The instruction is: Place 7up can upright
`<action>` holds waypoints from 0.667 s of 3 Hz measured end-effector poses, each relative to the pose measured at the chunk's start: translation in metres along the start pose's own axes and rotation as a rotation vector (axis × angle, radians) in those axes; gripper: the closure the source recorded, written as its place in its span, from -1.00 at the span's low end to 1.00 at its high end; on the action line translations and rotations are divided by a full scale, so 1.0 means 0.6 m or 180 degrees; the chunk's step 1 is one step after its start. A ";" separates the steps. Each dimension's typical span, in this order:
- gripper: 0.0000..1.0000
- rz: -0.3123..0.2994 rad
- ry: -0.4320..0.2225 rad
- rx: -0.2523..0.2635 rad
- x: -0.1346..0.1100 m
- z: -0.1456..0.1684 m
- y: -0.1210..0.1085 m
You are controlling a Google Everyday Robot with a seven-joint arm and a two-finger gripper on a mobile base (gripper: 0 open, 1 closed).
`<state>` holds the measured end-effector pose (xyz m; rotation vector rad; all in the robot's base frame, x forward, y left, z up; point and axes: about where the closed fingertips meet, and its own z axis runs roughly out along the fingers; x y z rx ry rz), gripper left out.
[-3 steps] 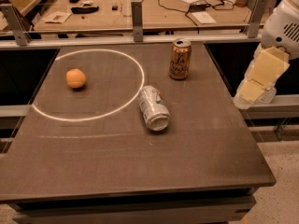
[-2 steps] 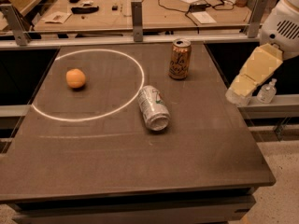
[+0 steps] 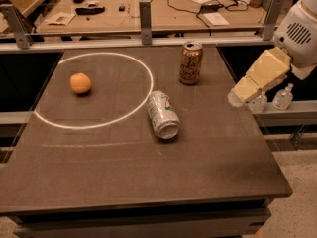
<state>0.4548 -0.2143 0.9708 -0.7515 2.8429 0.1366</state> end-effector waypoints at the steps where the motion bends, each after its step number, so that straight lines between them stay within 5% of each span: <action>1: -1.00 0.0052 -0.0070 0.0016 -0.010 0.002 -0.002; 2: -1.00 0.0095 -0.0075 -0.0047 -0.013 0.012 0.008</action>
Offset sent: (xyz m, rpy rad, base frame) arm -0.0093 0.0138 -0.0135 0.0462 0.0545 -0.0481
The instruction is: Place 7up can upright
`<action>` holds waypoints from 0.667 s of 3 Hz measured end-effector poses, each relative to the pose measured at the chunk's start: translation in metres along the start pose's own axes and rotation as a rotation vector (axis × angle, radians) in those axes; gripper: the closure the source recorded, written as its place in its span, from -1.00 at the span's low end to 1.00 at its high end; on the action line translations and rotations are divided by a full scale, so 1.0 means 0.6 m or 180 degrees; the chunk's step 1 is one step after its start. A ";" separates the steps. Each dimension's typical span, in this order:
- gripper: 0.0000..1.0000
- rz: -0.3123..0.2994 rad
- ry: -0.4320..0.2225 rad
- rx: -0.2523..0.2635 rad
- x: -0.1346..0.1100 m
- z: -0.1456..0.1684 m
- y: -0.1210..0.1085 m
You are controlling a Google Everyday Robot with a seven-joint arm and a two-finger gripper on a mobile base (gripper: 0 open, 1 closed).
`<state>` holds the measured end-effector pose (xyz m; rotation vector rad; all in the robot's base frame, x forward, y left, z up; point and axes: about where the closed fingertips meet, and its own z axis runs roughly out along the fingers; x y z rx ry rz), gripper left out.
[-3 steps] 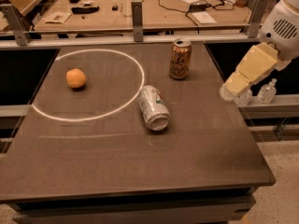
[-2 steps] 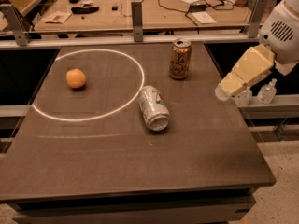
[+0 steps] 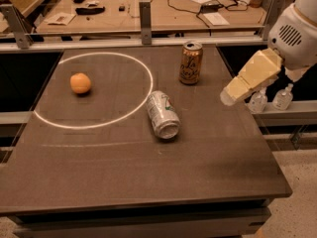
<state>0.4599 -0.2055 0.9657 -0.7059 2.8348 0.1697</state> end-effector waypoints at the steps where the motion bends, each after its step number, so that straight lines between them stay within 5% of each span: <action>1: -1.00 -0.0049 0.0031 -0.0102 -0.006 0.022 0.036; 2: -1.00 -0.0146 0.0156 -0.0143 -0.027 0.048 0.084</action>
Offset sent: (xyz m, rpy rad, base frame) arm -0.0114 0.0971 -0.0335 -0.0260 0.1326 0.1044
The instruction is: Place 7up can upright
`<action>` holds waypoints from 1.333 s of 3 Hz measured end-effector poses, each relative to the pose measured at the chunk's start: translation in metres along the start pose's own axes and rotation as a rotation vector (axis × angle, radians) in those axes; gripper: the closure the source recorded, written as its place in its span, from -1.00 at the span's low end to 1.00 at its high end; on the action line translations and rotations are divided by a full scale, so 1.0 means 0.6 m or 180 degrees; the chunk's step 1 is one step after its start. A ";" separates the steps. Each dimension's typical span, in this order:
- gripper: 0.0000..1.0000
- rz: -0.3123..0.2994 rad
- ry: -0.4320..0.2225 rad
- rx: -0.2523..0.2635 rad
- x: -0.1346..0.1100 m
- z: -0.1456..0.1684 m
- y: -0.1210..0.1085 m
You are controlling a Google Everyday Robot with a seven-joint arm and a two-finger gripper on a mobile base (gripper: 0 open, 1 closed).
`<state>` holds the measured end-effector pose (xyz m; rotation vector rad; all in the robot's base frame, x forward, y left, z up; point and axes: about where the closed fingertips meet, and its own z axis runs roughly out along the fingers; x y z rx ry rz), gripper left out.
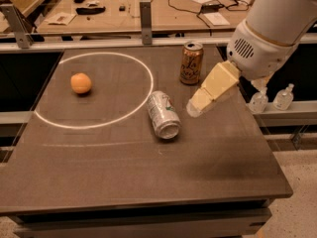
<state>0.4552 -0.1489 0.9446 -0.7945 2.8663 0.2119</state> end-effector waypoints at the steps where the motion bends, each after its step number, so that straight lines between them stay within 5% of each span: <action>1: -1.00 -0.0018 0.0004 0.0019 -0.021 0.031 0.039; 4: -1.00 -0.0016 -0.0780 0.0071 -0.060 0.098 0.084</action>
Offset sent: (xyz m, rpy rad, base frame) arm 0.0179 0.0792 -0.0459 0.1145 -0.1663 -0.0431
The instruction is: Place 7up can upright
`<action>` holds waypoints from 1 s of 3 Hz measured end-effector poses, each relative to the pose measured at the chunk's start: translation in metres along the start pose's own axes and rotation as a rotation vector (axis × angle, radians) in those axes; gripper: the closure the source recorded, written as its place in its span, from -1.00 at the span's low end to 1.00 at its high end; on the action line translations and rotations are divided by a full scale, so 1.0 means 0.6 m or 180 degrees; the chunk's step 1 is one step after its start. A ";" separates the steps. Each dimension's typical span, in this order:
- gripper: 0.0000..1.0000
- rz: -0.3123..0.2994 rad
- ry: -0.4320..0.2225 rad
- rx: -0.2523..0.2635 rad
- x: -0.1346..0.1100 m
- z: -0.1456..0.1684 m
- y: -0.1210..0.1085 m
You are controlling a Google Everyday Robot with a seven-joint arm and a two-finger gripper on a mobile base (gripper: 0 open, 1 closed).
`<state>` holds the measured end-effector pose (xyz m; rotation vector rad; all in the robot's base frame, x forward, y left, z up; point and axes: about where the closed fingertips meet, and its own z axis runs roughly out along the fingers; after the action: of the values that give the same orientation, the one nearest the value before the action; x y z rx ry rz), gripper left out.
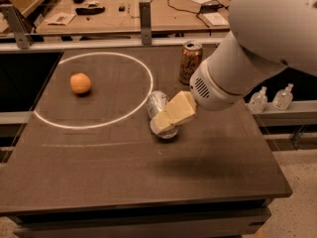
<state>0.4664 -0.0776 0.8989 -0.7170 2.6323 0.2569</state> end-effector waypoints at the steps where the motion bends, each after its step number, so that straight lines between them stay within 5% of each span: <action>1: -1.00 -0.0130 -0.0016 0.0064 -0.010 0.023 0.016; 3: -1.00 -0.0397 0.0247 0.0269 -0.020 0.082 0.048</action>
Offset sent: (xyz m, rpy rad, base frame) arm 0.0127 0.0483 -0.0435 -0.1801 0.0164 0.1121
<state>0.4769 -0.0345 0.8617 -0.8746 2.6401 0.0831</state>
